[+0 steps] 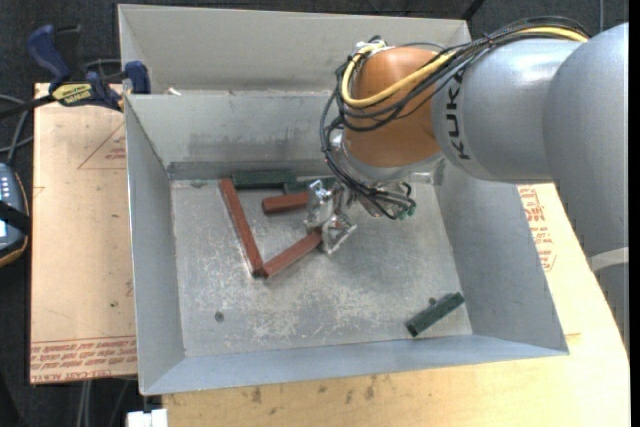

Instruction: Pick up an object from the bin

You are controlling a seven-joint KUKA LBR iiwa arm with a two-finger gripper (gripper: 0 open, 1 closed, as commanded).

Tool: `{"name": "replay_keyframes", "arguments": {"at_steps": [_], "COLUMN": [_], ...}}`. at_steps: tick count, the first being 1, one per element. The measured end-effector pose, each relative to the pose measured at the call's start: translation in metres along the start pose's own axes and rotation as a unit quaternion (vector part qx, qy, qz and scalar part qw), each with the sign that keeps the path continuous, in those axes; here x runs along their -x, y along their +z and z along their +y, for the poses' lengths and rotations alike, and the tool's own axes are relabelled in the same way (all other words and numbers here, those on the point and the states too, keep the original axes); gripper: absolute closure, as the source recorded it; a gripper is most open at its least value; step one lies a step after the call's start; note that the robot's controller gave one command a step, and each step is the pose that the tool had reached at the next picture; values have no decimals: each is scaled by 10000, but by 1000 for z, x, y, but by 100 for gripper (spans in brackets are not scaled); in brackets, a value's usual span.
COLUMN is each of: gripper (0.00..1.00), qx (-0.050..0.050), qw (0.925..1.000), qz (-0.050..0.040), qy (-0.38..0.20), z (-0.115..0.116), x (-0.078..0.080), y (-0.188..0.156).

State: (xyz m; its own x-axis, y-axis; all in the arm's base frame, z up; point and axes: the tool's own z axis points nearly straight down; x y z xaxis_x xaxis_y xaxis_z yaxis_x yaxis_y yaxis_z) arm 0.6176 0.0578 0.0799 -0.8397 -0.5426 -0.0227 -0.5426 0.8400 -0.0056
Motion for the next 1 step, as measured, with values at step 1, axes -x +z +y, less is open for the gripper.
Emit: {"name": "replay_keyframes", "arguments": {"at_steps": [1], "gripper": [100], "qx": [8], "qw": [10000], "qz": [59], "qy": [-67], "z": [-11], "x": [36], "y": [-164]}}
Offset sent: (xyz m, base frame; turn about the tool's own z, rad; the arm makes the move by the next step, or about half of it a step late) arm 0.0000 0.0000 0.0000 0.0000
